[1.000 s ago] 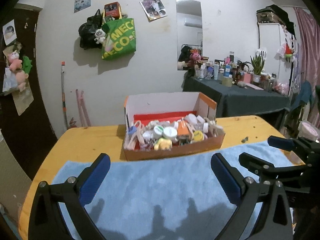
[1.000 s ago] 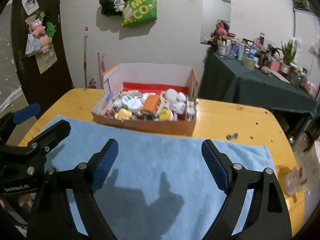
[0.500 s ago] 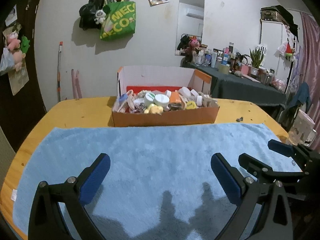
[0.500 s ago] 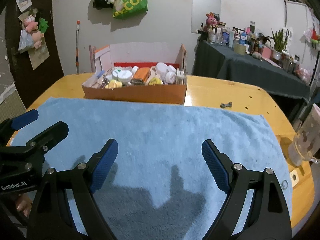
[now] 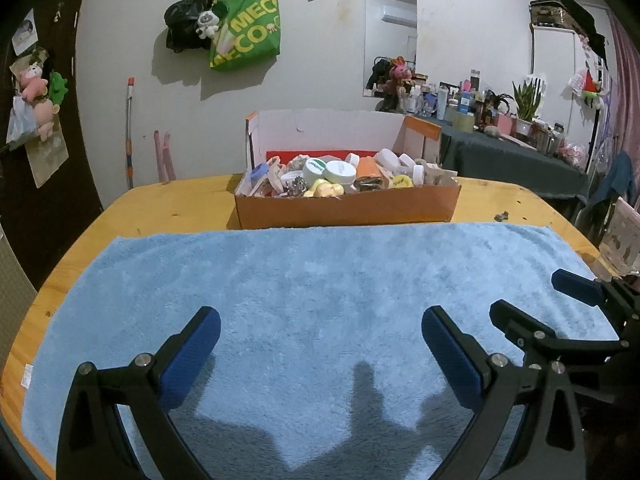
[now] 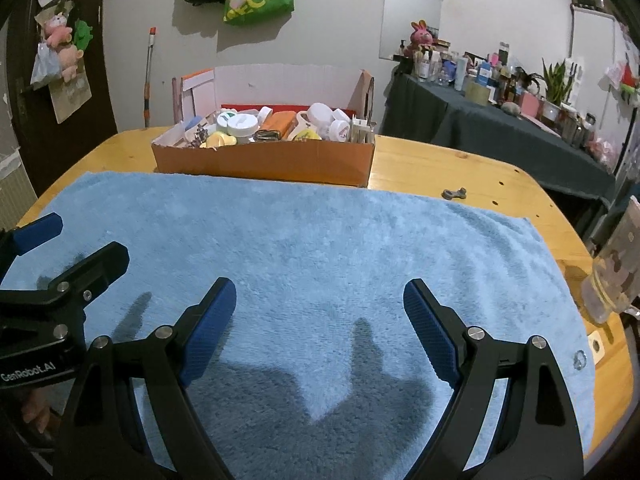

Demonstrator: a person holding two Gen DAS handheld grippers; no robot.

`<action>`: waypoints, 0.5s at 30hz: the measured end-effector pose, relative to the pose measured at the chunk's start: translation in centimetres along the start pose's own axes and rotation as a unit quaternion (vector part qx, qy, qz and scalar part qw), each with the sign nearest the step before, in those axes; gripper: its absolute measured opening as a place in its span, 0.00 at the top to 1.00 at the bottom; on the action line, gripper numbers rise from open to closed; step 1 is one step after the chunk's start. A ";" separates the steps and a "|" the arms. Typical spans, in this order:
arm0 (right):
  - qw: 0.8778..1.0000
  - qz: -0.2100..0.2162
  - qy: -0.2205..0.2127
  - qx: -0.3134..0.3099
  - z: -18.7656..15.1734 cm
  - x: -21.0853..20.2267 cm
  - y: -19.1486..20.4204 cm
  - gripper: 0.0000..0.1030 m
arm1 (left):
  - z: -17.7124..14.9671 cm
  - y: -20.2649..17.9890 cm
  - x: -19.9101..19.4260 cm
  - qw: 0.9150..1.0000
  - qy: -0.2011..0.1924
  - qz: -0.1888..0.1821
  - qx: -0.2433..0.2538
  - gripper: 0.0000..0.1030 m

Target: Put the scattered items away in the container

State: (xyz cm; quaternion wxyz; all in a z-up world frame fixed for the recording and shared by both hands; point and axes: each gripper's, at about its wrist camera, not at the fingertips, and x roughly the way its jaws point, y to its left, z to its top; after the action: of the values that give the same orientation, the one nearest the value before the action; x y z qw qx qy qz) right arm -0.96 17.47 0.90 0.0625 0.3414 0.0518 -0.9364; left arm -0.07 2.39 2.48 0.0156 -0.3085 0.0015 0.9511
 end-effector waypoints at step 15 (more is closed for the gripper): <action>1.000 0.009 0.012 -0.002 -0.3 0.7 0.3 0.16 | -0.2 0.2 0.1 1.000 -0.011 0.001 -0.002 0.00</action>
State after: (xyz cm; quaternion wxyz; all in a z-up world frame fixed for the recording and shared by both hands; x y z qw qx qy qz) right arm -1.31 17.15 0.21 0.0712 0.3526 0.0510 -0.9317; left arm -0.03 2.19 2.32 0.0141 -0.2978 0.0000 0.9545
